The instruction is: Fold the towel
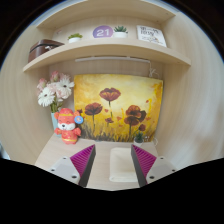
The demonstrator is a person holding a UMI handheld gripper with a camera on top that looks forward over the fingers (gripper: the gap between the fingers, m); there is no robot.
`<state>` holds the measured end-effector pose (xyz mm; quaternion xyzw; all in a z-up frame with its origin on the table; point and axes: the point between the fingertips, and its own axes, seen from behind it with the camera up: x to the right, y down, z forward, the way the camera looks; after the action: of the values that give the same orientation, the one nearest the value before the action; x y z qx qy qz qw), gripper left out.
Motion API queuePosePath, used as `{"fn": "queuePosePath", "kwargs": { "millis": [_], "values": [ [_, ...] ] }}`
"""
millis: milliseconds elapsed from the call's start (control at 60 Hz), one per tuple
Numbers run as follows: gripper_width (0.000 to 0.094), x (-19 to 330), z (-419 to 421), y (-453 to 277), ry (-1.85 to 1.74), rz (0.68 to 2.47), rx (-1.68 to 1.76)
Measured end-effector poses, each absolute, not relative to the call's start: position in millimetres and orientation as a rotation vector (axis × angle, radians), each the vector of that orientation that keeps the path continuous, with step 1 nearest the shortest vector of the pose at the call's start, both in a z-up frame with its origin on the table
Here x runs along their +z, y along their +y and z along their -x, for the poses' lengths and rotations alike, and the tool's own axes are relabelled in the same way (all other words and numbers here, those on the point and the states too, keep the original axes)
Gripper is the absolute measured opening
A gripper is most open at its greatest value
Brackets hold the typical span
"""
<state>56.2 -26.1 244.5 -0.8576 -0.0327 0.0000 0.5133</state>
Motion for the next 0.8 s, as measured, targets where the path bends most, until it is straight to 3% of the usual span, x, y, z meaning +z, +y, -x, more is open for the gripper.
{"fn": "queuePosePath", "kwargs": {
  "millis": [383,800],
  "values": [
    [0.0703,247.1,-15.7,-148.5,-0.064,2.059,-0.02],
    [0.0702,260.2,0.3,-195.7,-0.067,2.044,0.0]
  ]
}}
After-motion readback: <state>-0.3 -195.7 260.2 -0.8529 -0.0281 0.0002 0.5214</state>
